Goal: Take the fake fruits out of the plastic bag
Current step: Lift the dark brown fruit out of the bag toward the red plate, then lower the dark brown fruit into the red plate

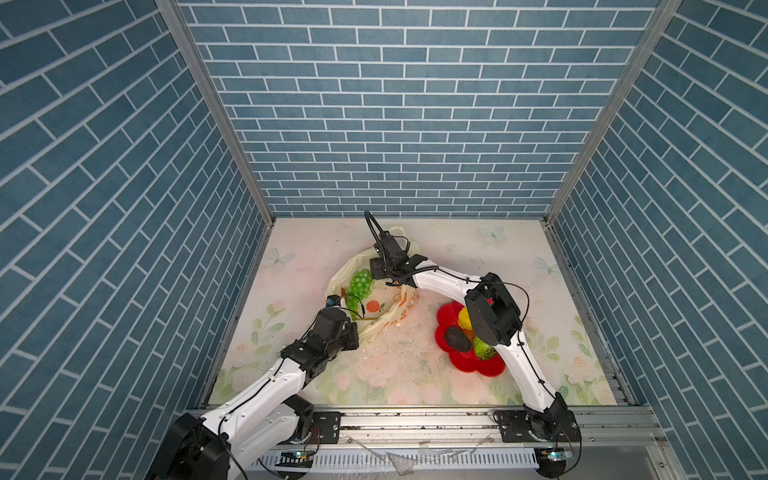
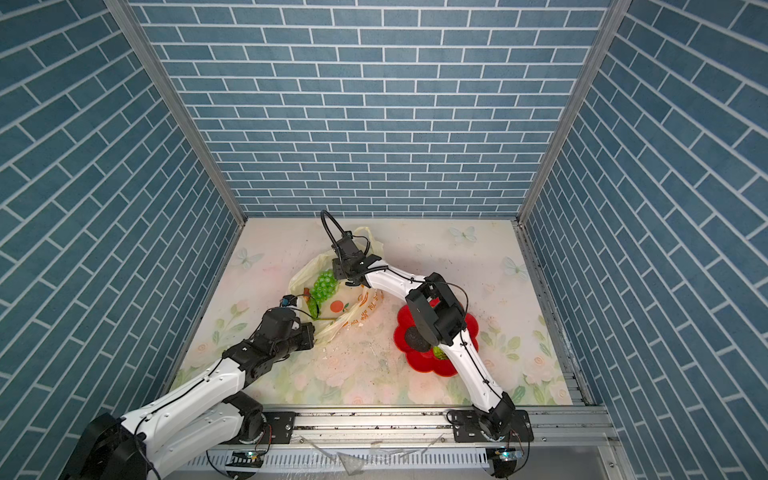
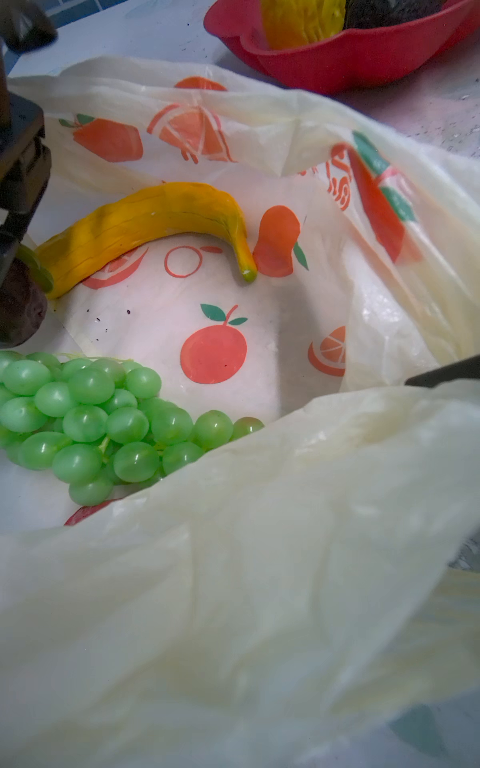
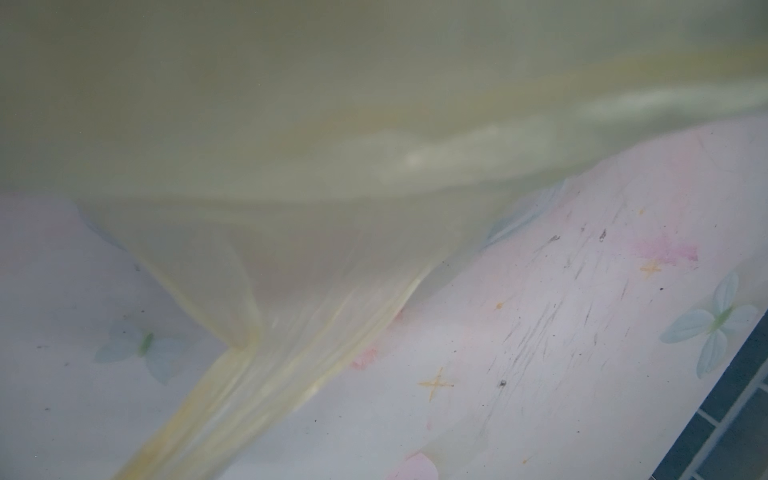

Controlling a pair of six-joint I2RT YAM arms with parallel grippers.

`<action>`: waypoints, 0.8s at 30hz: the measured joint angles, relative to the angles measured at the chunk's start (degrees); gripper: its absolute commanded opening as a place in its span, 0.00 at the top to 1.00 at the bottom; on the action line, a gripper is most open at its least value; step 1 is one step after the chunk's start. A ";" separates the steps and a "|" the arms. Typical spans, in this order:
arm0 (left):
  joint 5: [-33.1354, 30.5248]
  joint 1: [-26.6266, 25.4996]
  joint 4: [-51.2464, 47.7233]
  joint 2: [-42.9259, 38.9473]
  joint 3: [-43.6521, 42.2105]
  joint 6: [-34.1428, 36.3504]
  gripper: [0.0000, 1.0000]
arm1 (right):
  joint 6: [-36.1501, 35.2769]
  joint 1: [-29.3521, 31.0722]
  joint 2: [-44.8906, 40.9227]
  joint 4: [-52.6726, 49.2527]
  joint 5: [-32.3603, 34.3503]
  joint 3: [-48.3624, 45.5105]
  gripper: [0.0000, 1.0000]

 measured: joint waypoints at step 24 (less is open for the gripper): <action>-1.51 0.00 -1.18 2.97 3.58 4.50 0.99 | -4.50 3.32 -39.98 -23.04 1.92 -26.80 0.33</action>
